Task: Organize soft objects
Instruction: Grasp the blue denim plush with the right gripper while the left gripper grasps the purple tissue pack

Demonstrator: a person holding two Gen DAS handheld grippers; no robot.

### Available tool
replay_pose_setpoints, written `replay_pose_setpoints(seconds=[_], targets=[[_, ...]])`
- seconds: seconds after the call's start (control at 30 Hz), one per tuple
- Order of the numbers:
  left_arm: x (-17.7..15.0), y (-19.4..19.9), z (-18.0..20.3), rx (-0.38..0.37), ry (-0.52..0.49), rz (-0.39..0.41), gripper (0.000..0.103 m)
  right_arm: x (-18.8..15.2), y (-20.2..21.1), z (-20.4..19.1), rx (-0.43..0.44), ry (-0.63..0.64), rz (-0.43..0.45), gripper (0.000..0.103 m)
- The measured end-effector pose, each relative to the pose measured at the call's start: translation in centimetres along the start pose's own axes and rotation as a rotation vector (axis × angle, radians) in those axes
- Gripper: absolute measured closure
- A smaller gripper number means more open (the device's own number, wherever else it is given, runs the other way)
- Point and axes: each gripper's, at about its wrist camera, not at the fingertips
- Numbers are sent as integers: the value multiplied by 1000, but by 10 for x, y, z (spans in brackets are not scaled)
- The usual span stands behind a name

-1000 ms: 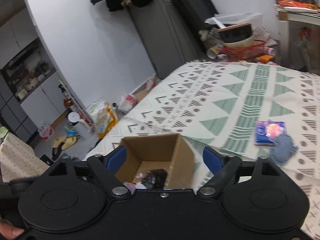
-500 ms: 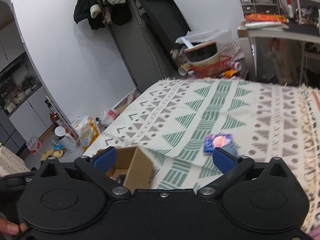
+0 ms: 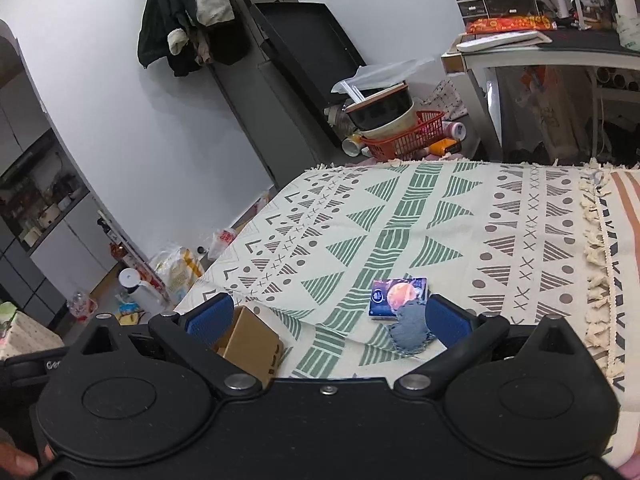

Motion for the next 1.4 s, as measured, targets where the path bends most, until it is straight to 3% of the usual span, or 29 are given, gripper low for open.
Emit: replay_pose_setpoints(seconds=[0.2,0.23,0.53,0.87,1.2,1.33,1.4], targets=[[-1,-13,28,-17,-5,-19,11,4,-4,38,-11,-69,-17,0],[-1,-17,32,-8,3,-28,7,4,-5,44,-12,-93,-21,0],[2,-36,57,29,-9,-28,6,5,-20,82,6,-165,-96,0],[6,-65,84,-19,29,-57,0,2,-43,116,9,-303,-106,1],[9,-102,104,-37,9,-82,0,-10,-88,137,17,-414,-190,21],[12,-124,104,-61,11,-144,0,-20,-106,139,44,-468,-232,39],[11,-135,109,-60,-31,-165,0,-26,-115,140,52,-491,-256,43]])
Point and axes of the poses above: each gripper's, at about its wrist camera, not at the fingertips, and y roughly against the way its jaws point, z to its right, x to its top, and after that the axes turned 6 degrees about y, right-handed
